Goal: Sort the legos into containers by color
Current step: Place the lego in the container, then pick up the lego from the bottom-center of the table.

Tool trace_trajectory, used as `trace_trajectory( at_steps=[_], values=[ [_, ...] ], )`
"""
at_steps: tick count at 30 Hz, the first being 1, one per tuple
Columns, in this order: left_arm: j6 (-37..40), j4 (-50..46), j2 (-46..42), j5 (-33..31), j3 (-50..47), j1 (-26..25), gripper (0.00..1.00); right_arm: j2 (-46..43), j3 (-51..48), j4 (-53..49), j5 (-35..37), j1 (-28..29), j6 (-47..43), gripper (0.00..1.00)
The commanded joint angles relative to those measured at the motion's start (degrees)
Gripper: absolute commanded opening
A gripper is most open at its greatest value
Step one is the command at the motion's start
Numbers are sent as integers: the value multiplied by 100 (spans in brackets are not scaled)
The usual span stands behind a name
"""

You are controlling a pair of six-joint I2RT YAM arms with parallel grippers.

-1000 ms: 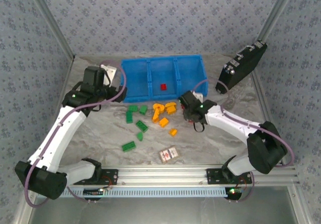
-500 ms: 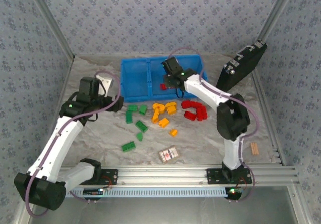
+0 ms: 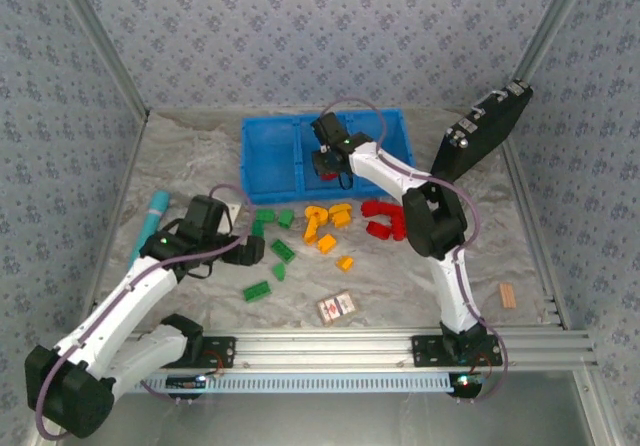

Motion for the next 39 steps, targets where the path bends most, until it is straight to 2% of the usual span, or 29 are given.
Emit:
trace_trajectory(
  at_steps=[1,8,12,14,17,19,22,26,29,34,39],
  values=[
    [-676,-97,-275,-92,-179,-166,100,111,212,-159,-131,0,-96,43],
    [-1016,-89,-681,-501,-265,-164,100,-145,-27,-92,-127,-3,-367,45],
    [-925,-228,-692,-668,-41,-134,100,-704,-580,232,-192,42,-739,47],
    [-808,-308,-709,-722,115,-53,100,-1209,-1131,631,-387,139,-1242,47],
    [-674,-408,-785,-590,352,349,100,-1891,-1831,939,-600,430,-2156,50],
    [-684,-460,-802,65,491,1039,100,-2274,-2254,991,-798,752,-2826,51],
    [-688,-504,-854,794,602,2000,100,-2678,-2770,1123,-1021,1206,-3228,53],
    [-333,-644,-833,612,839,2108,100,-3084,-3447,1354,-1793,1835,-3970,58],
    [-219,-647,-833,596,997,2190,100,-3262,-4006,1365,-2588,2296,-5043,68],
    [-181,-534,-865,721,1087,2272,100,-3173,-4295,1561,-2898,2763,-5617,72],
    [-102,-497,-1026,743,971,2333,100,-2931,-4338,1935,-2788,3131,-5916,75]
  ],
)
